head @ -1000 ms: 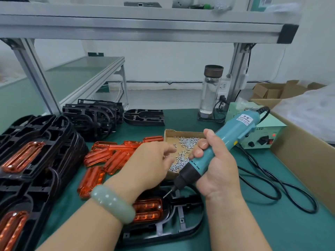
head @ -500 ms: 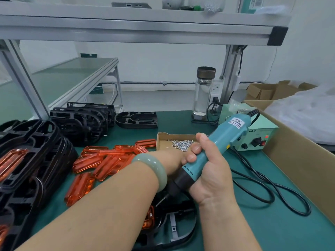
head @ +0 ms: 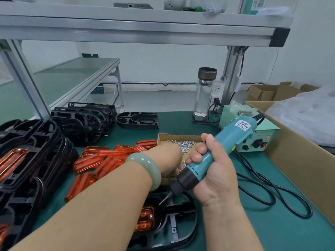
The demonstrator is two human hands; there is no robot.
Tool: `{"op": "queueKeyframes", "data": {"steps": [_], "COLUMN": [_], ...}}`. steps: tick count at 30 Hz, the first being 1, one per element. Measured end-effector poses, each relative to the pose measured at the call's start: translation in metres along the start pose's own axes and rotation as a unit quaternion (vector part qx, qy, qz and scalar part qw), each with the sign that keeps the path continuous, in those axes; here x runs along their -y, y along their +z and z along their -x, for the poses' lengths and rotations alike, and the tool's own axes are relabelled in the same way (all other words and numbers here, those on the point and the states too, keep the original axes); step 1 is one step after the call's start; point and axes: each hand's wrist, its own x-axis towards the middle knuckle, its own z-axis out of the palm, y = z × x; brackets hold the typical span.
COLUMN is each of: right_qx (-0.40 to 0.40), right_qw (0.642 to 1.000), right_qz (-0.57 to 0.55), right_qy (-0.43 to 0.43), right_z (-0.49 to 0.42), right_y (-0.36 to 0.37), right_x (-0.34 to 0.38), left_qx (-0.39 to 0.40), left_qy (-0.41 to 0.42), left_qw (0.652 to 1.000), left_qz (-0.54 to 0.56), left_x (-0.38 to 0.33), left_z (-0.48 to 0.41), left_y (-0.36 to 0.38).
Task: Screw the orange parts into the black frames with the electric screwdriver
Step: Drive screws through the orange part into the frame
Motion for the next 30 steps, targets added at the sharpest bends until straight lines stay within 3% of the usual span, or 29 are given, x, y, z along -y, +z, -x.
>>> {"op": "queueKeyframes", "data": {"steps": [3,8,12,14,26,30], "right_qx": [0.004,0.004,0.002,0.002,-0.002,-0.002], "right_qw": [1.0,1.0,1.0,1.0,1.0,1.0], "right_qz": [-0.001,0.003,0.008,0.008,0.02,0.02], "right_qy": [-0.002,-0.005,-0.003,-0.003,-0.005,-0.005], "right_z": [0.0,-0.001,-0.001,-0.001,-0.002,-0.002], "right_y": [0.0,-0.001,-0.001,-0.002,-0.004,-0.003], "right_x": [0.001,0.001,0.001,0.001,-0.001,-0.002], "left_qx": [-0.026,-0.105,-0.072,-0.058,-0.111,-0.091], "left_qy": [0.02,0.006,-0.056,-0.063,-0.059,-0.071], "left_qw": [0.999,0.984,0.929,0.906,0.864,0.821], "left_qz": [-0.019,0.142,0.359,0.414,0.488,0.559], "left_x": [0.002,0.016,0.017,0.019,0.035,0.036], "left_z": [0.002,0.005,0.006,0.009,0.012,0.014], "left_y": [-0.003,0.002,0.002,0.004,0.013,0.013]}}
